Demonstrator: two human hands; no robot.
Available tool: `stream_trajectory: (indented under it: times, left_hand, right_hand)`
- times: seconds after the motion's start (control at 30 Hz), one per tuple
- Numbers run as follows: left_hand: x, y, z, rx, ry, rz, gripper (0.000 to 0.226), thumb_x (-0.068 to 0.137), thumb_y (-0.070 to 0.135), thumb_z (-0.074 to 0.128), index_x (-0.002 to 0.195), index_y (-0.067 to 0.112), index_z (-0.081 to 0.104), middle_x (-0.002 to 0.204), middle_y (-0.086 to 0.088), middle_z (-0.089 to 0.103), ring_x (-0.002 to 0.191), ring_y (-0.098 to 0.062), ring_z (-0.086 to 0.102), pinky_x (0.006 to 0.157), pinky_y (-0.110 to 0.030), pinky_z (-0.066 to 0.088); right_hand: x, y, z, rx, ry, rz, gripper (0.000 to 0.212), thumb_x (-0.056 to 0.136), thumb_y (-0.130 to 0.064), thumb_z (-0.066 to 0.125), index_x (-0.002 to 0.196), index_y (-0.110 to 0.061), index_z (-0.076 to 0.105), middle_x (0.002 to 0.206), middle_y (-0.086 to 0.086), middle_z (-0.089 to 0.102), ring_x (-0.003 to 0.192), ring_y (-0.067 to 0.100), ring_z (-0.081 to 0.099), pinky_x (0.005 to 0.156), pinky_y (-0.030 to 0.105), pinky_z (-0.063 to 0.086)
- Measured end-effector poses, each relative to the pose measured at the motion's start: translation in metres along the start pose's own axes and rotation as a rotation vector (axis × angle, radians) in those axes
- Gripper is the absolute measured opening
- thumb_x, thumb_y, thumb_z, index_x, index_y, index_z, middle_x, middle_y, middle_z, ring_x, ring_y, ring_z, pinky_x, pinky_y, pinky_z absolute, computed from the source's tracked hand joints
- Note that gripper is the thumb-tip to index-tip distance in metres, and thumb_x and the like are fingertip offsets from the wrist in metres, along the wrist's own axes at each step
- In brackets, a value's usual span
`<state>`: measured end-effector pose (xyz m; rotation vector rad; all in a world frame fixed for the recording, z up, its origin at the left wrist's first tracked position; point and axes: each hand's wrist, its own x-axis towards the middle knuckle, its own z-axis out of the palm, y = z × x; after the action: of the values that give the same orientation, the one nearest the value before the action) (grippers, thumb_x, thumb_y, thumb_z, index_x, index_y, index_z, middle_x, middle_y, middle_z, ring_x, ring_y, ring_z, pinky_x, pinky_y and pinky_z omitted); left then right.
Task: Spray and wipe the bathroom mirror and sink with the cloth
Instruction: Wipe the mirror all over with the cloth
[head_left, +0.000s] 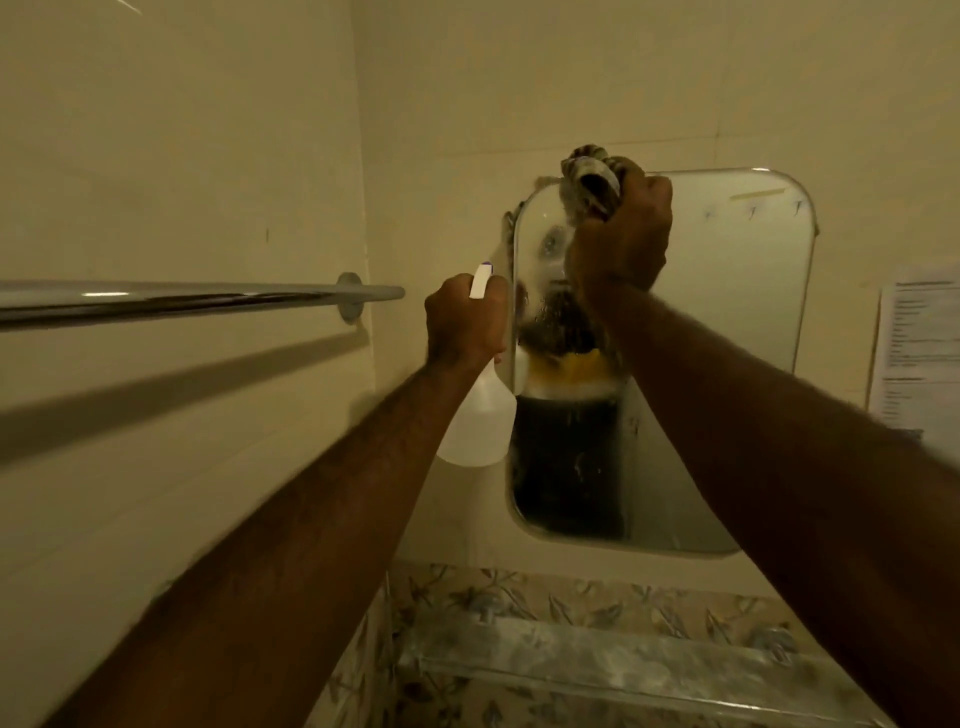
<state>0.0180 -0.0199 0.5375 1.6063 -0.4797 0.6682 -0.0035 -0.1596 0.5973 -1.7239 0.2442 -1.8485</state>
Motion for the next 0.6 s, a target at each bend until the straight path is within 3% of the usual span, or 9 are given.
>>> stream_trajectory:
  times: [0.1,0.23,0.4,0.5,0.6]
  left_hand:
    - [0.012,-0.005,-0.001,0.007,0.003,0.036,0.021,0.094,0.032,0.055,0.077,0.02,0.061,0.073,-0.008,0.069,0.062,-0.028,0.07,0.057,-0.046,0.062]
    - [0.021,-0.014,-0.001,0.004,0.008,0.034,0.026,0.095,0.031,0.055,0.07,0.023,0.059,0.07,-0.007,0.068,0.058,-0.027,0.07,0.05,-0.037,0.061]
    - [0.029,-0.02,0.014,0.051,0.026,0.05,0.027,0.096,0.031,0.054,0.092,0.008,0.069,0.069,-0.001,0.065,0.059,-0.02,0.068,0.056,-0.034,0.061]
    - [0.031,-0.02,0.025,0.055,0.008,0.056,0.027,0.095,0.031,0.055,0.09,0.009,0.069,0.07,-0.002,0.065,0.061,-0.023,0.069,0.06,-0.041,0.063]
    - [0.031,-0.016,0.032,0.034,-0.002,0.046,0.028,0.093,0.033,0.053,0.085,0.011,0.07,0.07,-0.003,0.067,0.059,-0.024,0.069,0.057,-0.041,0.062]
  right_hand:
    - [0.006,-0.001,0.024,-0.127,0.009,-0.049,0.045,0.093,-0.017,0.064,0.137,-0.02,0.06,0.127,0.007,0.056,0.113,0.025,0.055,0.082,0.032,0.052]
    - [-0.001,0.007,0.052,-0.397,-0.16,-0.227,0.06,0.094,-0.029,0.062,0.152,-0.024,0.044,0.142,0.011,0.05,0.118,0.028,0.052,0.087,0.039,0.051]
    - [-0.003,0.034,0.063,-0.588,-0.216,-0.578,0.064,0.092,-0.045,0.056,0.152,-0.026,0.044,0.139,0.017,0.053,0.117,0.035,0.054,0.086,0.05,0.053]
    - [0.01,0.055,0.047,-0.592,-0.175,-0.573,0.062,0.095,-0.046,0.053,0.153,-0.03,0.042,0.137,0.016,0.053,0.115,0.034,0.053,0.085,0.046,0.051]
    - [0.023,0.082,0.018,-0.596,-0.057,-0.434,0.064,0.095,-0.046,0.052,0.155,-0.033,0.036,0.138,0.017,0.051,0.116,0.035,0.052,0.091,0.048,0.048]
